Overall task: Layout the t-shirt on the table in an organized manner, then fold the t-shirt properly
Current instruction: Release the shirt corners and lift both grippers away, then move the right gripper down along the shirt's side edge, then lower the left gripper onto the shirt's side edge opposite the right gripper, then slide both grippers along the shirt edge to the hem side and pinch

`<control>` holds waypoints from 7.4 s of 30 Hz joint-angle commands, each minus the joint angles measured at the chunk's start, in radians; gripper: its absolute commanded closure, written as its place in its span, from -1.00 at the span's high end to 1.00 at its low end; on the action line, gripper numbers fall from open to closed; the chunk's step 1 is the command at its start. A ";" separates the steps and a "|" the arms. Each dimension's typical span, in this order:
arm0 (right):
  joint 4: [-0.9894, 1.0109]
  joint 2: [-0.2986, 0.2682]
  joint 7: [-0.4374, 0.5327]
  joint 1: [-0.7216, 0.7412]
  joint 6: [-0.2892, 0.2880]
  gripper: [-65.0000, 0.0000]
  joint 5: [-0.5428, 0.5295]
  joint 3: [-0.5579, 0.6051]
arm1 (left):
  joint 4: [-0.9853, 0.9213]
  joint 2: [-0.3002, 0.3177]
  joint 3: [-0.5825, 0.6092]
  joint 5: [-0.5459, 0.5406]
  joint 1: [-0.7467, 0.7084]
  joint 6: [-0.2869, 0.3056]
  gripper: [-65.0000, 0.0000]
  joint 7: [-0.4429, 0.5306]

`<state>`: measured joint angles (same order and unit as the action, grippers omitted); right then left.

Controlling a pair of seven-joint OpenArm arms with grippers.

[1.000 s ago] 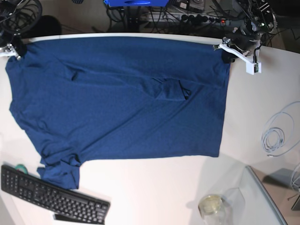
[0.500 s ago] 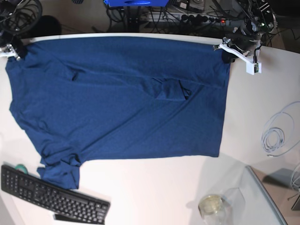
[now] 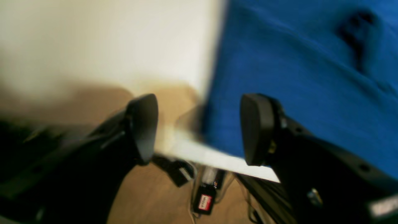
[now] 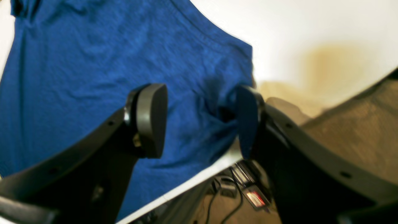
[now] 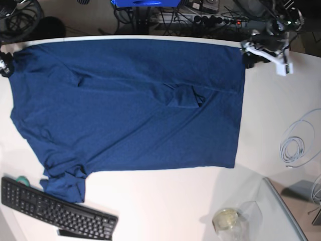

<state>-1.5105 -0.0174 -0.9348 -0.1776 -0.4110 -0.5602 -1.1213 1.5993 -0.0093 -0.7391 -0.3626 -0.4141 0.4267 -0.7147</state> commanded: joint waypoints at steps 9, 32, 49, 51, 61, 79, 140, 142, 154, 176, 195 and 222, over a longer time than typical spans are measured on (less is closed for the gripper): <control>0.402 -0.303 0.357 0.252 -0.006 0.03 -0.022 0.376 | 0.068 0.059 -0.132 -0.013 0.033 0.013 0.22 0.019; 1.232 -0.470 0.957 0.596 0.001 0.00 -0.022 0.981 | 0.092 0.061 -0.135 -0.005 0.030 0.014 0.21 0.019; 0.859 -0.473 0.784 0.450 -0.002 -1.00 -0.030 0.976 | 0.092 0.058 -0.127 -0.005 0.031 0.014 0.21 0.017; 0.755 -0.473 0.728 0.402 -0.001 -1.00 -0.031 0.975 | 0.092 0.059 -0.127 -0.005 0.031 0.014 0.21 0.017; 0.344 -0.392 0.463 0.189 0.001 -1.00 -0.027 0.751 | 0.092 0.059 -0.127 -0.005 0.031 0.014 0.21 0.017; 0.095 -0.238 0.311 0.085 0.001 -0.07 -0.022 0.610 | 0.091 0.059 -0.127 -0.003 0.031 0.014 0.21 0.016; 0.548 -0.263 0.509 0.550 -0.009 -1.00 0.480 0.703 | -0.495 0.211 0.166 0.196 0.639 0.013 0.21 0.019; 0.548 -0.263 0.509 0.550 -0.009 -1.00 0.480 0.703 | -0.563 0.211 0.166 0.196 0.686 0.013 0.21 0.020; 0.548 -0.263 0.509 0.550 -0.009 -1.00 0.480 0.703 | -0.735 0.197 0.309 0.193 0.779 0.010 0.21 0.100; 0.555 -0.263 0.509 0.548 -0.009 -1.00 0.480 0.703 | -0.729 0.188 0.313 0.185 0.759 -0.096 0.21 0.232; 0.555 -0.263 0.509 0.548 -0.009 -1.00 0.480 0.703 | -0.834 0.174 0.321 0.195 0.763 -0.136 0.21 0.241; 0.555 -0.263 0.509 0.548 -0.009 -1.00 0.480 0.703 | -0.632 0.174 0.316 0.185 0.699 -0.136 -1.00 0.148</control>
<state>-0.9413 -0.2626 -0.4484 0.3428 -0.4191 -0.0704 -0.4160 0.9489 0.1520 -0.4194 -0.1646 0.2600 0.2871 -0.5888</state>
